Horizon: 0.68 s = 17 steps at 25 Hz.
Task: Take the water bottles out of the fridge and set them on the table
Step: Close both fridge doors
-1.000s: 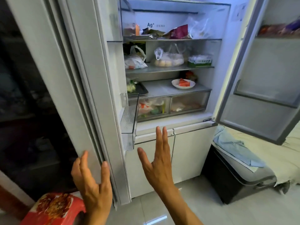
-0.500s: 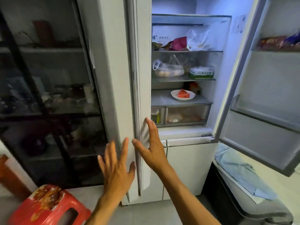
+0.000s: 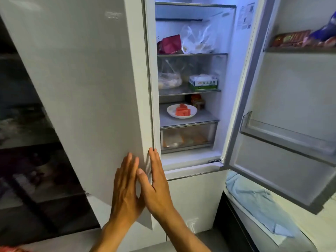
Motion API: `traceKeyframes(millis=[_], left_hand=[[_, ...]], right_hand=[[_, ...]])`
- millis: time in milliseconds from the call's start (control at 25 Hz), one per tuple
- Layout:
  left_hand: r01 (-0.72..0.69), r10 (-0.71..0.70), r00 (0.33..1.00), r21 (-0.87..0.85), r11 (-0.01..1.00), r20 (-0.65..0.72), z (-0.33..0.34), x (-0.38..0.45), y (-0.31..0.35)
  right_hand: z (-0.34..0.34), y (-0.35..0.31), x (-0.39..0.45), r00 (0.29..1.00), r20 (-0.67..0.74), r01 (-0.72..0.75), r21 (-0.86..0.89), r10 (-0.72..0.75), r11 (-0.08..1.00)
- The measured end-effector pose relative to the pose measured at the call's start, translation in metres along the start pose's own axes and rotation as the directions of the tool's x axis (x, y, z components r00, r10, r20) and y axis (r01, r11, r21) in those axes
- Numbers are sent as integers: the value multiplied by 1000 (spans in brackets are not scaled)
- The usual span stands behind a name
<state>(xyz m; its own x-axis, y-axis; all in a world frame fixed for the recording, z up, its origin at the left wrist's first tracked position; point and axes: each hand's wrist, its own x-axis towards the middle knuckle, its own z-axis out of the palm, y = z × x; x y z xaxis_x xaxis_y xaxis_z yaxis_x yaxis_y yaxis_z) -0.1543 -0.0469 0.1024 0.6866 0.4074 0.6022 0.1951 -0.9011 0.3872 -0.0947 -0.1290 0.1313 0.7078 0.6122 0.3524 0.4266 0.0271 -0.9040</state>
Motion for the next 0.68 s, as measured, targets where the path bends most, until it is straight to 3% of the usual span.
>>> traceKeyframes(millis=[160, 320, 480, 680], left_hand=[[-81, 78, 996, 63, 995, 42, 37, 44, -12], [-103, 71, 989, 251, 962, 133, 60, 87, -21], [-193, 121, 972, 393, 899, 201, 69, 135, -41], [-154, 47, 972, 473, 867, 231, 84, 166, -54]], right_hand=[[-14, 27, 49, 998, -61, -17, 39, 19, 999], [-23, 52, 90, 992, -91, -81, 75, 88, 994], [-35, 65, 131, 992, 11, -126, 71, 125, 990], [-42, 73, 172, 982, 124, -146, -5, 146, 989]])
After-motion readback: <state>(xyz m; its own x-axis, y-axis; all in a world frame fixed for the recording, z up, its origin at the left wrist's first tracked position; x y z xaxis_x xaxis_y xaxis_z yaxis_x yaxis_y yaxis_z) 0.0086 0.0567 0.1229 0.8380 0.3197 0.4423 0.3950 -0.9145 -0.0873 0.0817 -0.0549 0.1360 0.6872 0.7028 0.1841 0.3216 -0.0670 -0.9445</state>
